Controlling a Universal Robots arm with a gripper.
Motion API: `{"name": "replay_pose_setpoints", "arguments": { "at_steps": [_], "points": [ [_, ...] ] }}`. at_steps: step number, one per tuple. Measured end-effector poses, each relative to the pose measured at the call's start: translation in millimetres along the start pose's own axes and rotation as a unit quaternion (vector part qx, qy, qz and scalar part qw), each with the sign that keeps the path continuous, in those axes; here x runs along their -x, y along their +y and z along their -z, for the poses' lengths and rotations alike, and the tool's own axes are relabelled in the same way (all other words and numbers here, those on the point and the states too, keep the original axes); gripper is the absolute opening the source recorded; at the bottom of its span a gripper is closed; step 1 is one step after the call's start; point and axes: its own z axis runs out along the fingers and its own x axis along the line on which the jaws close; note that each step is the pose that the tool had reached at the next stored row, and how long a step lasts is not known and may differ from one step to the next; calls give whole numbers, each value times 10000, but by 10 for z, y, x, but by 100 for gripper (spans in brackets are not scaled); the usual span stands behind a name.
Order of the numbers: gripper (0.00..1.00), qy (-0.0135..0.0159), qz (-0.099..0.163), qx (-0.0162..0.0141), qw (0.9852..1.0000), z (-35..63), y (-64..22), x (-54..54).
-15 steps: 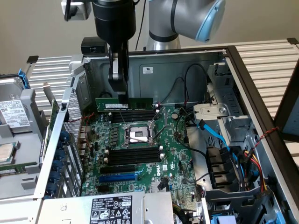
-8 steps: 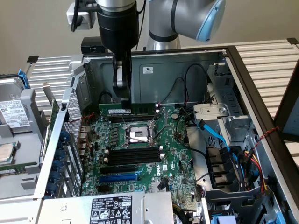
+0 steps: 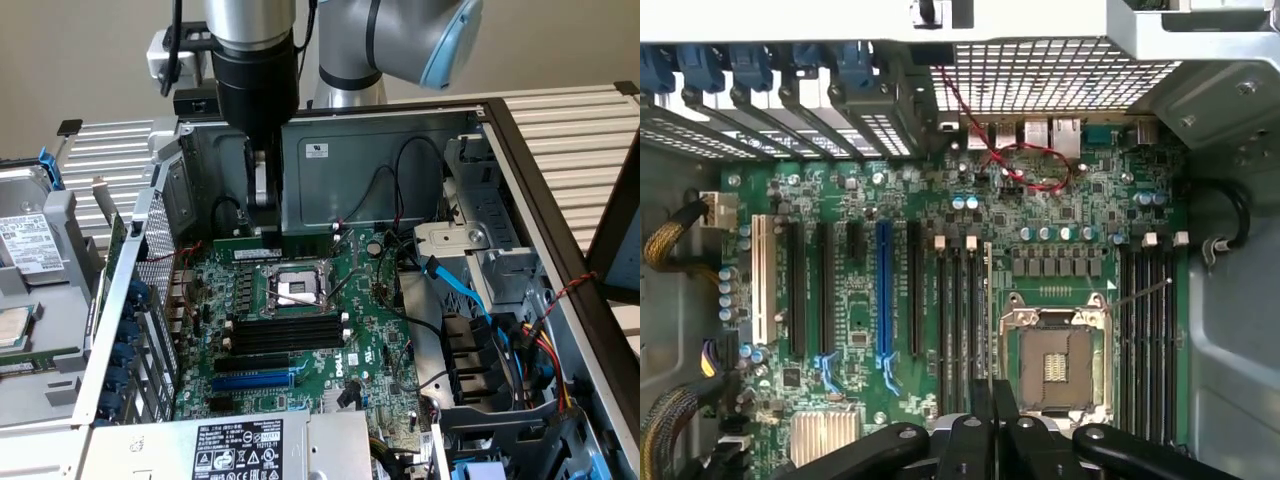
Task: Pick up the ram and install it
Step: 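Insert the ram into the slot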
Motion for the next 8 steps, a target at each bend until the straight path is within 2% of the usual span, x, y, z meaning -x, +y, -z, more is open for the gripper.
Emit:
{"name": "replay_pose_setpoints", "arguments": {
  "at_steps": [8],
  "points": [
    [12,0,15,0,10000,-147,-21,-123]
  ]
}}
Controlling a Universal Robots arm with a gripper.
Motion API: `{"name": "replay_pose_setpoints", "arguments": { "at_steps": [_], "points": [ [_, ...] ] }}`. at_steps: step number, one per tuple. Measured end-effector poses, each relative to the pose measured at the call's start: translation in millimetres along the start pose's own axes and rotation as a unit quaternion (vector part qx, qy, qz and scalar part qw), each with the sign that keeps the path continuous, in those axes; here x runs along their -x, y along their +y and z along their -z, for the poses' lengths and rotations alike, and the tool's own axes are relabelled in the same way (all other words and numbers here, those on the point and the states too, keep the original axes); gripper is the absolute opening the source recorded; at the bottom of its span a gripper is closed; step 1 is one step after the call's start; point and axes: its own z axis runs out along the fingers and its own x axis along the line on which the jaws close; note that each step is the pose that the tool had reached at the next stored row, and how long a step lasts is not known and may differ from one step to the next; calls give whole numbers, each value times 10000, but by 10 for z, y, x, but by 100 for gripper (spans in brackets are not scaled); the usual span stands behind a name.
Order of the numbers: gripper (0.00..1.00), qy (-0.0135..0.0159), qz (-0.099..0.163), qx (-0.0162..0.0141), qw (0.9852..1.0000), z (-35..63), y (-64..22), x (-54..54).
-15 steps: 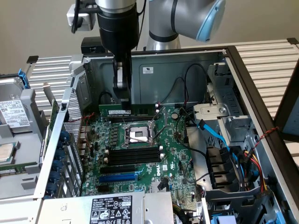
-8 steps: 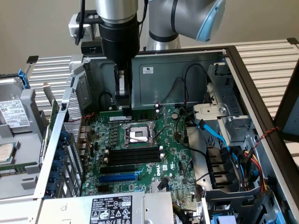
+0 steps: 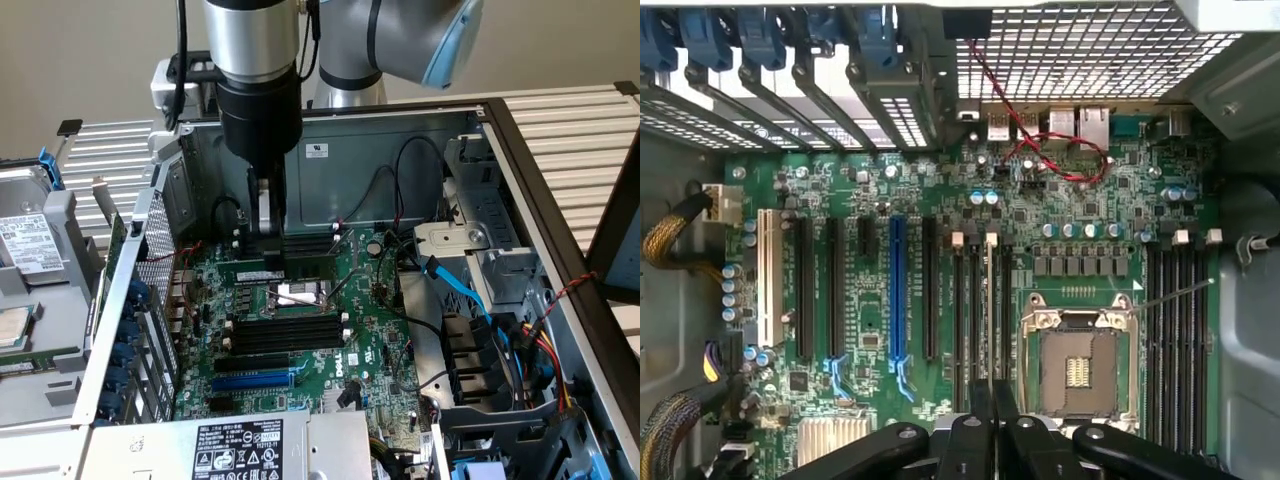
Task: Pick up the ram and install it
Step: 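Insert the ram into the slot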
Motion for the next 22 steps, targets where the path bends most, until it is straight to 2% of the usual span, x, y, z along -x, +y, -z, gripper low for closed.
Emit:
{"name": "replay_pose_setpoints", "arguments": {
  "at_steps": [22],
  "points": [
    [12,0,-4,0,10000,-385,-11,-20]
  ]
}}
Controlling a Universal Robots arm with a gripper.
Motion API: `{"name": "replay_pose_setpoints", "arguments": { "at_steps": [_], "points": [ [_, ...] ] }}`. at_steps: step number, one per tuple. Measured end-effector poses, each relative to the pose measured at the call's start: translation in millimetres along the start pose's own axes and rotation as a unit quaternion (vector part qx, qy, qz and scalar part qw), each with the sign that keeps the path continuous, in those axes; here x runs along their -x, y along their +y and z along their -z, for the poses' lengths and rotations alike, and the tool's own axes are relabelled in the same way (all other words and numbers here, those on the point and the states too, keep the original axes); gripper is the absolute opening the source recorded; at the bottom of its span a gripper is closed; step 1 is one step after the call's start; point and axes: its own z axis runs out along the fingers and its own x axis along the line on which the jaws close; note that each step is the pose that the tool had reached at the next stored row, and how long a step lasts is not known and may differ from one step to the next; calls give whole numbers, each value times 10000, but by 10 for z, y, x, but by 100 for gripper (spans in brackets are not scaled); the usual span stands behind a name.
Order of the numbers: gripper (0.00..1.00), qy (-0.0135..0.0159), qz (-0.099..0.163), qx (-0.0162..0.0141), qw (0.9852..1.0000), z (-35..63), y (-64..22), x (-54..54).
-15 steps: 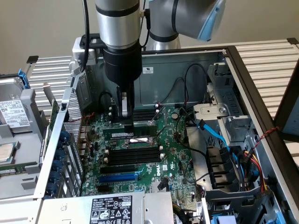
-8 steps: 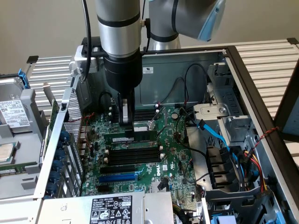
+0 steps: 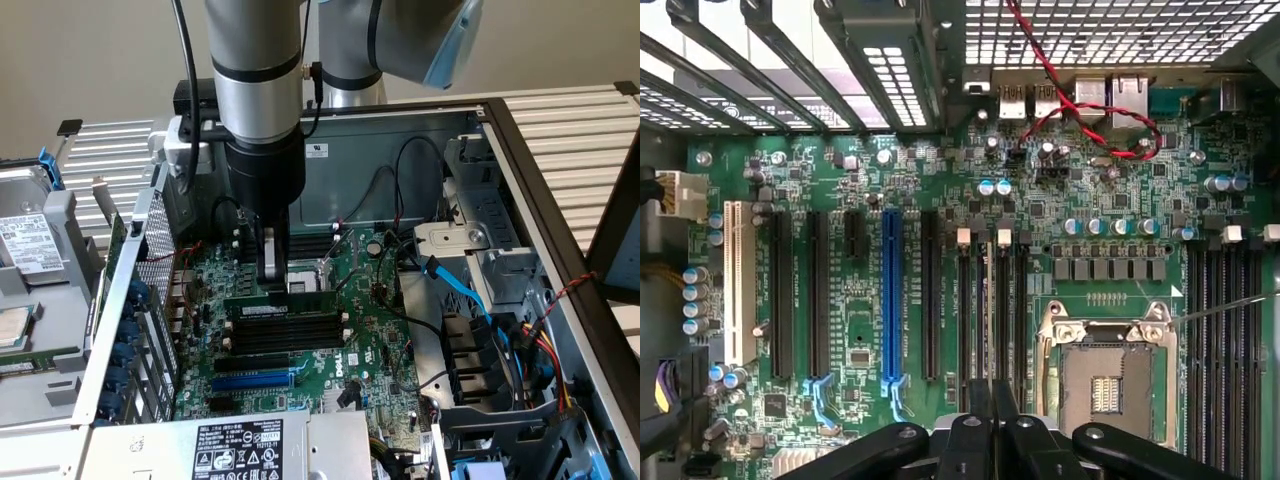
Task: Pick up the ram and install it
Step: 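Insert the ram into the slot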
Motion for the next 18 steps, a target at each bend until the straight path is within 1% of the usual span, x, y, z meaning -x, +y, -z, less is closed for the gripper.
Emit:
{"name": "replay_pose_setpoints", "arguments": {
  "at_steps": [4,7,11,16,18],
  "points": [
    [12,0,0,0,10000,-5,-3,0],
    [12,0,0,0,10000,-53,-9,0],
    [12,1,0,1,10000,-60,-10,-1],
    [12,1,0,0,10000,-78,-64,-58],
    [12,0,0,0,10000,-80,-69,-63]
  ]
}}
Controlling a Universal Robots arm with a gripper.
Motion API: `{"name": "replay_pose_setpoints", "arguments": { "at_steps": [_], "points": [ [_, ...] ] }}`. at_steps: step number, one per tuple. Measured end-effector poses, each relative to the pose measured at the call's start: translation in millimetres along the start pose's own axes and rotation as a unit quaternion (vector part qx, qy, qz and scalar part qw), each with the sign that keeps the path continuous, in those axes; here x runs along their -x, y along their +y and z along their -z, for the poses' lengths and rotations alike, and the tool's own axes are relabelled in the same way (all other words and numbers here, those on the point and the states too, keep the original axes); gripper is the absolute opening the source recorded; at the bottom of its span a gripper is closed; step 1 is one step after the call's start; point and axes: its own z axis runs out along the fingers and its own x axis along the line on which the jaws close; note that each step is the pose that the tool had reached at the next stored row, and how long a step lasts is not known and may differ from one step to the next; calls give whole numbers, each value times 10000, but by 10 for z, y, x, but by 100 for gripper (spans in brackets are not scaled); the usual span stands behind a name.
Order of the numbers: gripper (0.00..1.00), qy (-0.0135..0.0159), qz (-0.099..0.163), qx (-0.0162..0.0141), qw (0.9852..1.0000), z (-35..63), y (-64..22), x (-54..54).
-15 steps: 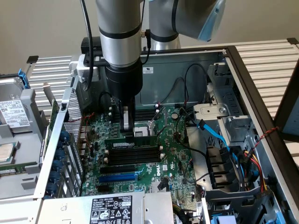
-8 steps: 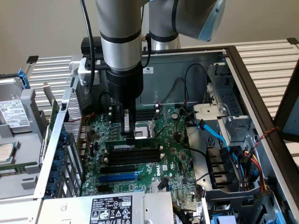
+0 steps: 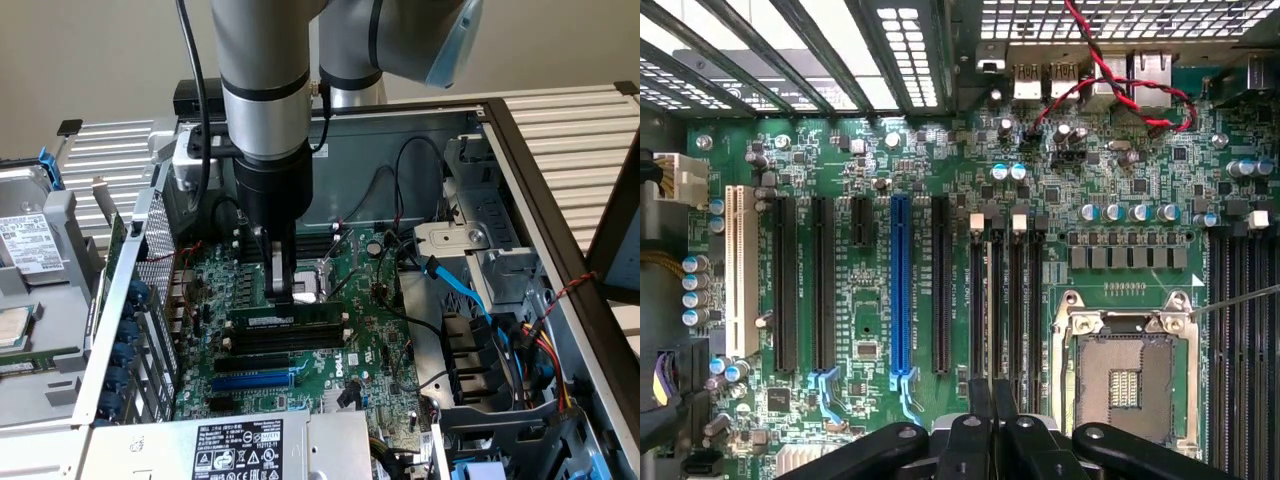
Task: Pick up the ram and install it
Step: 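Insert the ram into the slot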
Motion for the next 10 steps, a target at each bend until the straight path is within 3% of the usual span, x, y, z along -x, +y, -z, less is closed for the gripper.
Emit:
{"name": "replay_pose_setpoints", "arguments": {
  "at_steps": [10],
  "points": [
    [12,0,-1,0,10000,-20,-1,-27]
  ]
}}
